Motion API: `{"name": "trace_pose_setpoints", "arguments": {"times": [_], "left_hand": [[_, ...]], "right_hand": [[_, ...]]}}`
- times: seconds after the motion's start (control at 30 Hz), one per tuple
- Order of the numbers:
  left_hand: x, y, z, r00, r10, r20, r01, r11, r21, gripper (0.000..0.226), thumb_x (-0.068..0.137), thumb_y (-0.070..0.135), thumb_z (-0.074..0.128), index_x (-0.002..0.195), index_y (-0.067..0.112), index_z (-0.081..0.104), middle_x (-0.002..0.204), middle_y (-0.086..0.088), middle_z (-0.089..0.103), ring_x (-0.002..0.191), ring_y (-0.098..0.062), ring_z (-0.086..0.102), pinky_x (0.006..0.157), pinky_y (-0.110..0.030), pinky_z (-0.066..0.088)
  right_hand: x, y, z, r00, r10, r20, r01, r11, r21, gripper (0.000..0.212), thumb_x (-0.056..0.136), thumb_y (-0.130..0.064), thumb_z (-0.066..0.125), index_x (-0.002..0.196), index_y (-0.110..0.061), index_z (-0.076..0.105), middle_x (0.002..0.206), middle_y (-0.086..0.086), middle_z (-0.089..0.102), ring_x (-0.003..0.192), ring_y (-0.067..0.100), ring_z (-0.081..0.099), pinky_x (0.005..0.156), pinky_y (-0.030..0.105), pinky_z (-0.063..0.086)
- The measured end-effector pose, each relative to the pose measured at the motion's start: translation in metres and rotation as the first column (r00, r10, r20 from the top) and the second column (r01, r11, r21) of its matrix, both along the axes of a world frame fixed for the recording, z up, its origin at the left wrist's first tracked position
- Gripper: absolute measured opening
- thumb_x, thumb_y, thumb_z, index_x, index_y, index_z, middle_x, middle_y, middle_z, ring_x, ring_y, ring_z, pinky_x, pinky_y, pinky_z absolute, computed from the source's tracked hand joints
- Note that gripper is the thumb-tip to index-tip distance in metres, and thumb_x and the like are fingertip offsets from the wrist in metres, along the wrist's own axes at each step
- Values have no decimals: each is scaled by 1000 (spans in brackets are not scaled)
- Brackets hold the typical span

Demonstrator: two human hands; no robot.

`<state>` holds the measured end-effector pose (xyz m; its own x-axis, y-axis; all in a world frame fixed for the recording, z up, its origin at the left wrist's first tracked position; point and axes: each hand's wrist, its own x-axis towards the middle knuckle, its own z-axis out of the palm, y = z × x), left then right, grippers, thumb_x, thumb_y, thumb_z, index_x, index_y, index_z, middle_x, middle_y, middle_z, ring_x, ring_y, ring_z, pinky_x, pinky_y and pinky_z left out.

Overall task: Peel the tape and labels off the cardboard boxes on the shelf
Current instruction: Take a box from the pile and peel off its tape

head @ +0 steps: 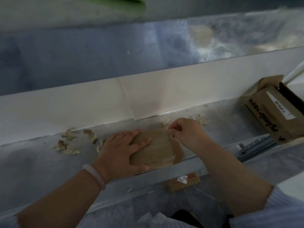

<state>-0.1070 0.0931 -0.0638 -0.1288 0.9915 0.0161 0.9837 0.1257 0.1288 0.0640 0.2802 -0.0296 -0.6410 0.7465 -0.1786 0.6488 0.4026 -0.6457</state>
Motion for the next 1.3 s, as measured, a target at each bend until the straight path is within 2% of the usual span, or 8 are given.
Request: {"name": "trace_pose_setpoints", "arguments": {"times": [0.27, 0.5, 0.6, 0.7, 0.83, 0.97, 1.13, 1.3], "left_hand": [[-1, 1, 0, 1000, 0, -10, 0, 1000, 3, 81, 71, 92, 25, 143, 55, 20, 154, 5, 32, 131, -25, 43, 104, -47, 33], [-1, 0, -1, 1000, -7, -4, 7, 1000, -4, 80, 72, 92, 24, 143, 56, 17, 156, 5, 28, 134, -25, 40, 107, -48, 31], [-1, 0, 0, 1000, -4, -1, 4, 1000, -6, 80, 71, 93, 23, 143, 58, 15, 156, 6, 26, 134, -24, 38, 107, -47, 29], [-1, 0, 0, 1000, -10, 4, 10, 1000, -9, 81, 71, 93, 24, 143, 58, 14, 157, 6, 25, 135, -23, 37, 108, -47, 29], [-1, 2, -1, 1000, 0, 17, 0, 1000, -6, 81, 70, 93, 22, 142, 59, 13, 156, 6, 27, 134, -23, 38, 108, -47, 30], [-1, 4, -1, 1000, 3, 10, -3, 1000, 2, 81, 71, 93, 22, 143, 56, 17, 154, 5, 31, 132, -24, 41, 106, -47, 32], [-2, 5, -2, 1000, 8, 2, -8, 1000, 8, 80, 73, 90, 24, 144, 53, 22, 153, 4, 33, 130, -25, 44, 104, -47, 35], [-2, 5, -2, 1000, -5, -14, 5, 1000, -2, 81, 73, 90, 26, 144, 52, 23, 155, 4, 30, 131, -25, 42, 104, -46, 34]], "right_hand": [[-17, -4, -22, 856, -410, -315, 301, 891, -341, 11, 92, -16, 63, 85, -21, 69, 76, -3, 73, 74, 13, 72, 74, 35, 61], [-6, -2, -26, 875, -394, -281, 148, 770, -621, 21, 87, -31, 62, 87, -15, 76, 93, 1, 75, 93, 18, 71, 91, 40, 56], [-1, 2, -19, 961, -163, -226, 60, 913, -404, 12, 84, -33, 73, 91, -22, 74, 89, -7, 73, 84, 5, 67, 76, 14, 53], [-9, 7, -18, 974, -136, -182, 98, 975, -200, 4, 84, -25, 73, 86, -22, 71, 83, -5, 71, 80, 10, 67, 73, 21, 54], [-16, 8, -30, 935, -276, -221, 160, 888, -431, 13, 89, -21, 67, 85, -10, 73, 79, 6, 74, 76, 19, 72, 72, 32, 60], [-18, 1, -35, 867, -432, -246, 215, 772, -597, 17, 92, -18, 64, 85, -6, 73, 71, 6, 72, 64, 16, 69, 53, 22, 52], [-23, 3, -37, 872, -407, -273, 274, 866, -418, 10, 87, -26, 70, 82, -19, 74, 73, -2, 74, 70, 15, 72, 71, 35, 61], [-27, 10, -27, 861, -385, -332, 288, 908, -304, 16, 80, -24, 77, 88, -25, 64, 74, -3, 72, 64, 10, 71, 71, 39, 61]]}}
